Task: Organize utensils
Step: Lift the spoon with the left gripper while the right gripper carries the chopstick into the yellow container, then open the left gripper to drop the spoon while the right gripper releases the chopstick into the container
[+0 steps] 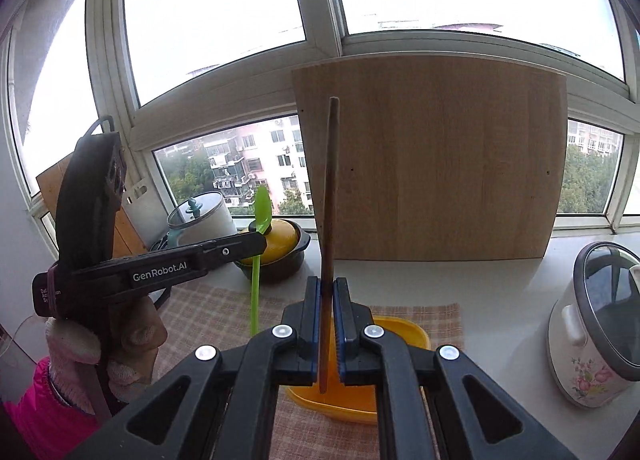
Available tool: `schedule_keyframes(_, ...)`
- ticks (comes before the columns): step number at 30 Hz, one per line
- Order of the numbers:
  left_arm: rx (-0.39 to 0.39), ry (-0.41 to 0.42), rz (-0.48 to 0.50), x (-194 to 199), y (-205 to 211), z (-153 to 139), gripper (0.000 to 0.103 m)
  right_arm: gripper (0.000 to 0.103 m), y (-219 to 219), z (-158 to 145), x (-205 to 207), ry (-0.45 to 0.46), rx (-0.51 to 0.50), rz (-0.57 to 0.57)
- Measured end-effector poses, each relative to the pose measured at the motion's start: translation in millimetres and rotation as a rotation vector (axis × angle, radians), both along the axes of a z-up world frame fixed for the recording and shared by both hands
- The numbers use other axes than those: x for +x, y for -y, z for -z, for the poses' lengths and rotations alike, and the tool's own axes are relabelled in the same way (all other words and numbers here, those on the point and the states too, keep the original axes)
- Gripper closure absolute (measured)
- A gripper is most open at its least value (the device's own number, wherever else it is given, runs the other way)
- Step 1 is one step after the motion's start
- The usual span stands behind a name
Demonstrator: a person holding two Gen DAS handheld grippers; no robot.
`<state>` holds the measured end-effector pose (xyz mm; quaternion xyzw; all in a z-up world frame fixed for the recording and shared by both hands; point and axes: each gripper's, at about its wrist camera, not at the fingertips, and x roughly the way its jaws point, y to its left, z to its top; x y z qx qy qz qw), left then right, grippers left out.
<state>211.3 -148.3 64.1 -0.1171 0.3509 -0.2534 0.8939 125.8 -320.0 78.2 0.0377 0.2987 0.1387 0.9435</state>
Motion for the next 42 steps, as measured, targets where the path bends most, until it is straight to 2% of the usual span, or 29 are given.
schedule_keyframes(5,0.028,0.009,-0.011,18,26,12,0.099,0.1,17,13,12,-0.024,-0.035,0.038)
schedule_keyframes(9,0.03,-0.026,-0.017,31,35,34,0.099,0.1,29,30,19,-0.062,-0.036,0.054)
schedule_keyframes(16,0.086,-0.034,0.008,23,44,57,0.099,0.1,33,58,23,-0.123,-0.042,0.053)
schedule_keyframes(27,0.126,-0.079,0.056,2,42,67,0.099,0.1,35,92,33,-0.209,-0.038,0.061)
schedule_keyframes(35,0.145,-0.084,0.075,-8,44,66,0.099,0.099,36,105,32,-0.24,-0.038,0.067)
schedule_keyframes(36,0.147,-0.084,0.077,-10,44,65,0.099,0.097,36,105,31,-0.238,-0.041,0.067)
schedule_keyframes(38,0.147,-0.087,0.08,-11,44,63,0.099,0.085,35,104,30,-0.234,-0.05,0.067)
schedule_keyframes(39,0.146,-0.088,0.079,-12,42,63,0.099,0.073,34,103,29,-0.23,-0.055,0.067)
schedule_keyframes(42,0.144,-0.082,0.073,-17,37,60,0.099,0.07,32,99,23,-0.213,-0.073,0.071)
